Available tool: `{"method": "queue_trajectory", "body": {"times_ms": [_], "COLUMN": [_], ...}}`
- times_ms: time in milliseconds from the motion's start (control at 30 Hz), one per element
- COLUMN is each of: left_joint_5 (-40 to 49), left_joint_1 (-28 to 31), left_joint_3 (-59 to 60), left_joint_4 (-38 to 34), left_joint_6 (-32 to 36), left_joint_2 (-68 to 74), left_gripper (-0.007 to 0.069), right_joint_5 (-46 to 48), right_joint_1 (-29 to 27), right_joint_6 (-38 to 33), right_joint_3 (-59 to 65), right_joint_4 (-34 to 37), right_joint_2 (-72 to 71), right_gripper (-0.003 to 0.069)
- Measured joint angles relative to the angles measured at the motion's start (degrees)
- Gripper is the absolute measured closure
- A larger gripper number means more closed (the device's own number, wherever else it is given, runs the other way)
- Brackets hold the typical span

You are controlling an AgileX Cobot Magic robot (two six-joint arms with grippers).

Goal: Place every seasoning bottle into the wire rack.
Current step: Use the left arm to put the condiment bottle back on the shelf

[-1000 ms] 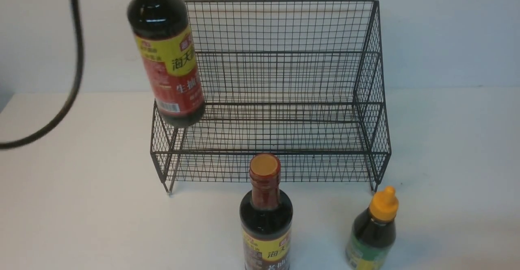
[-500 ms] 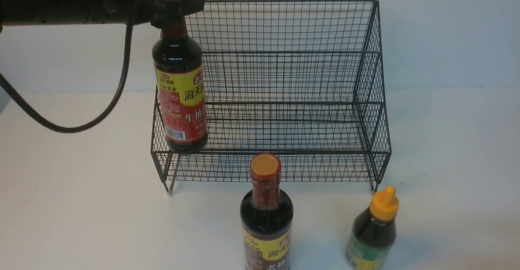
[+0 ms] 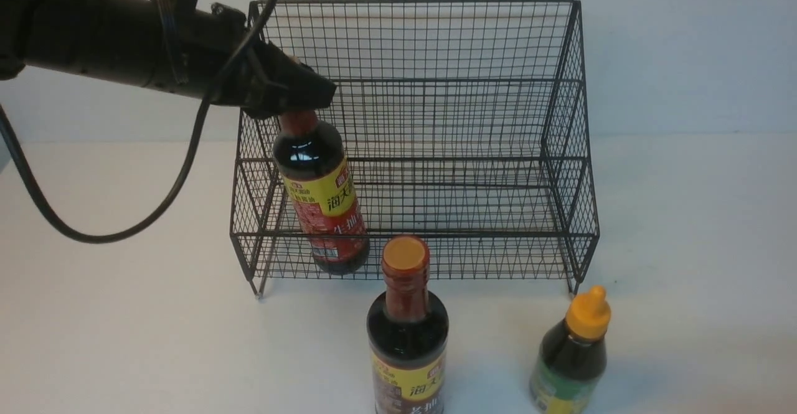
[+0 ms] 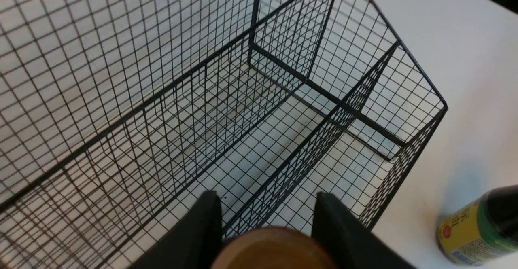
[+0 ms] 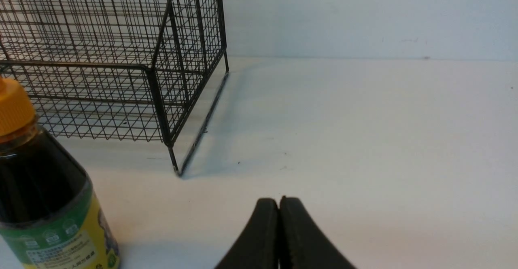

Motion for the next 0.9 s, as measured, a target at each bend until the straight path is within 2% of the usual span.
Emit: {"method": "queue_trajectory", "body": {"times_ms": [700,900], "left_joint_5": [-0.2,1.4], "left_joint_1": [0.0,0.0], "left_joint_3": [-0.1,-0.1], "left_joint_4": [0.1,-2.5], "left_joint_6": [-1.2,-1.9], "left_joint_2": [-0.1,-0.4], "left_gripper": [0.0356,0.0274], "right_joint_5": [0.0,0.0], "right_joint_1": [0.0,0.0], "right_joint_6": [0.0,0.0], "right_joint_3": [0.0,0.0], "right_joint_4": [0.0,0.0], "right_joint_2": [0.0,0.0], "right_gripper": [0.0673,0.0673]}}
